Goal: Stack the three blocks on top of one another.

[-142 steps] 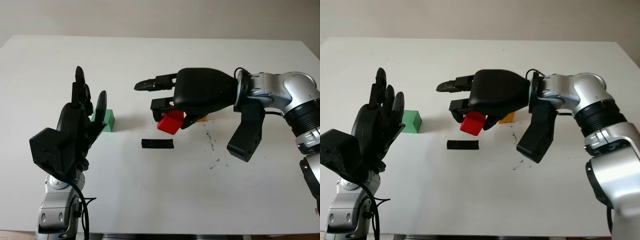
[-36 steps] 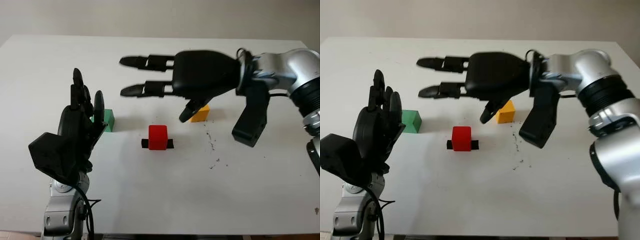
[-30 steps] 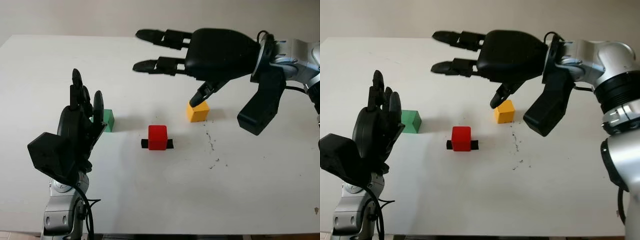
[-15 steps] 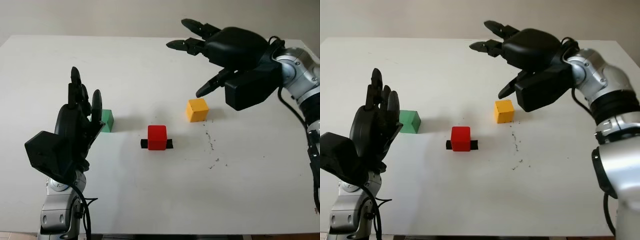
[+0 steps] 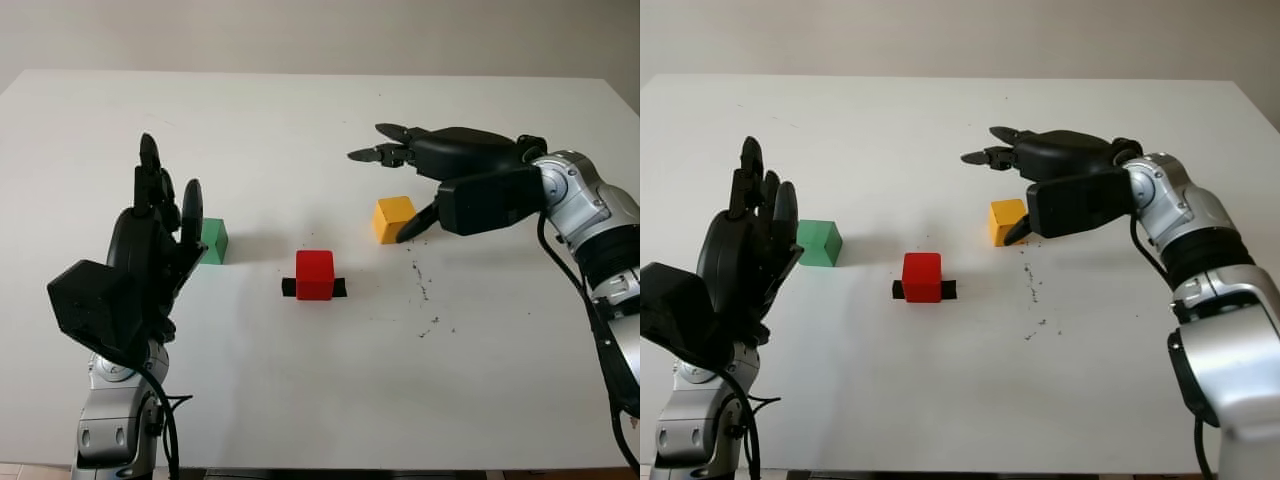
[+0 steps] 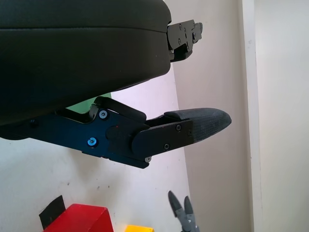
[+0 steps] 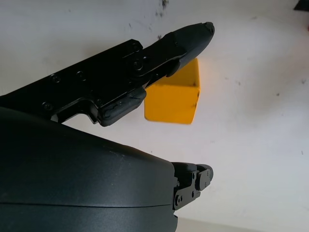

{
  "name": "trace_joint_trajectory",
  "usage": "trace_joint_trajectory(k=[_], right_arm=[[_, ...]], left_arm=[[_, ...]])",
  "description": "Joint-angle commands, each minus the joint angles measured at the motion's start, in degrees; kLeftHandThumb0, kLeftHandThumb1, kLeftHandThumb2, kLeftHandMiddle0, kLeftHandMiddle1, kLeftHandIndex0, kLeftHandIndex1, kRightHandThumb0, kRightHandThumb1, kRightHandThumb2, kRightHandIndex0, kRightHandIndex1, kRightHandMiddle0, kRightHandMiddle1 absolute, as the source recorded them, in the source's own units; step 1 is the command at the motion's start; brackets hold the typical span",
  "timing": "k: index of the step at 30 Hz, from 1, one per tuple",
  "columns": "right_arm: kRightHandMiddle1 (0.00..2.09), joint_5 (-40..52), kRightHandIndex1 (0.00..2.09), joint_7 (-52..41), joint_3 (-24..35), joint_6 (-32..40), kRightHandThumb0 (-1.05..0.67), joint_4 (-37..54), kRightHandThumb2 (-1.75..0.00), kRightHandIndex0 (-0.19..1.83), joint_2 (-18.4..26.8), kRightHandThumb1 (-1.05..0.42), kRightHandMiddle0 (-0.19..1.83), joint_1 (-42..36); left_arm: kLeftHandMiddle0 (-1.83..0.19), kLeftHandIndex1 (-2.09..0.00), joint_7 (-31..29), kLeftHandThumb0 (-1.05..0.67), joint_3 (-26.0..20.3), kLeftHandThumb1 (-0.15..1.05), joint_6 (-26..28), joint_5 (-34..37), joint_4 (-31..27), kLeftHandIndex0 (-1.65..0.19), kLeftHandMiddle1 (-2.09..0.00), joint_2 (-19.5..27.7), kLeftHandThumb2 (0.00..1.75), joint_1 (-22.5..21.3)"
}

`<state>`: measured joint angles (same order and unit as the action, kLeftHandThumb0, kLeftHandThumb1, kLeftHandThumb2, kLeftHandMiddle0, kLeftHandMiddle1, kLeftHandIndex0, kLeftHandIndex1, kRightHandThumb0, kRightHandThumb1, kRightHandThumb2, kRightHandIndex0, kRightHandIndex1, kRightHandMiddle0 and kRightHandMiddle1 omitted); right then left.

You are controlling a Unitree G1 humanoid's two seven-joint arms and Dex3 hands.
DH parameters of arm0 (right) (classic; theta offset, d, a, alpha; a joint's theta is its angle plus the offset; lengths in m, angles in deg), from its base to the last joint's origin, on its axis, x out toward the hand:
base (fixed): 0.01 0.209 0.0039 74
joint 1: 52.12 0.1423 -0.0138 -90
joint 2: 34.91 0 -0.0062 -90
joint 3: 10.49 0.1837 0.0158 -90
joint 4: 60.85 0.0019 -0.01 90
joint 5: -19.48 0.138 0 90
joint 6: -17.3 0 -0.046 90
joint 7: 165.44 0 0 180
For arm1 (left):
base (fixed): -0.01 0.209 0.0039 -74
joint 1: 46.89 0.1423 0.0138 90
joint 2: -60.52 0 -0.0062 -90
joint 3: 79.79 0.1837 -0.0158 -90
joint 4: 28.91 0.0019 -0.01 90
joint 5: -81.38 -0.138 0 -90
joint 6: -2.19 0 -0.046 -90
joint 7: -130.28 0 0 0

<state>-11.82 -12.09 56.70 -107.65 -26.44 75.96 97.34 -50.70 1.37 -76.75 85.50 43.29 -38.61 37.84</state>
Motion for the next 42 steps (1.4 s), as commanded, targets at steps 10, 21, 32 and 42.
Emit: trace_joint_trajectory(k=[10, 21, 32, 42], right_arm=[[0.09, -5.6, 0.07, 8.7, -0.6, -1.3, -0.7, 2.6, -0.05, -0.08, 2.9, -0.85, 0.25, -3.4], [0.09, -12.2, 0.08, 26.2, -2.5, 3.9, -0.54, 0.5, -0.06, 0.04, -0.2, -0.89, 0.38, -5.8], [0.1, -11.6, 0.08, 28.9, -3.3, 3.5, -0.51, -3.7, -0.05, 0.09, -2.3, -0.89, 0.48, -5.1], [0.16, -10.1, 0.08, 28.6, -3.1, 1.1, -0.46, -4.9, -0.06, 0.15, -2.2, -0.91, 0.64, -5.1]], left_arm=[[0.19, 0.0, -0.6, -0.66, -0.2, 1.05, -0.2, 0.3, -0.2, 0.19, 0.0, 0.5, 0.61, -0.3], [0.19, 0.0, -0.3, -0.67, -0.3, 1.05, 0.0, 0.0, -0.2, 0.19, 0.0, 0.5, 0.6, -0.4], [0.19, 0.0, 0.2, -0.66, -0.3, 1.05, 0.0, -0.4, -0.8, 0.19, -0.01, 0.5, 0.6, 0.0], [0.19, -0.01, 0.1, -0.65, -0.3, 1.05, -0.1, -0.4, -0.8, 0.19, -0.04, 0.3, 0.6, 0.1]])
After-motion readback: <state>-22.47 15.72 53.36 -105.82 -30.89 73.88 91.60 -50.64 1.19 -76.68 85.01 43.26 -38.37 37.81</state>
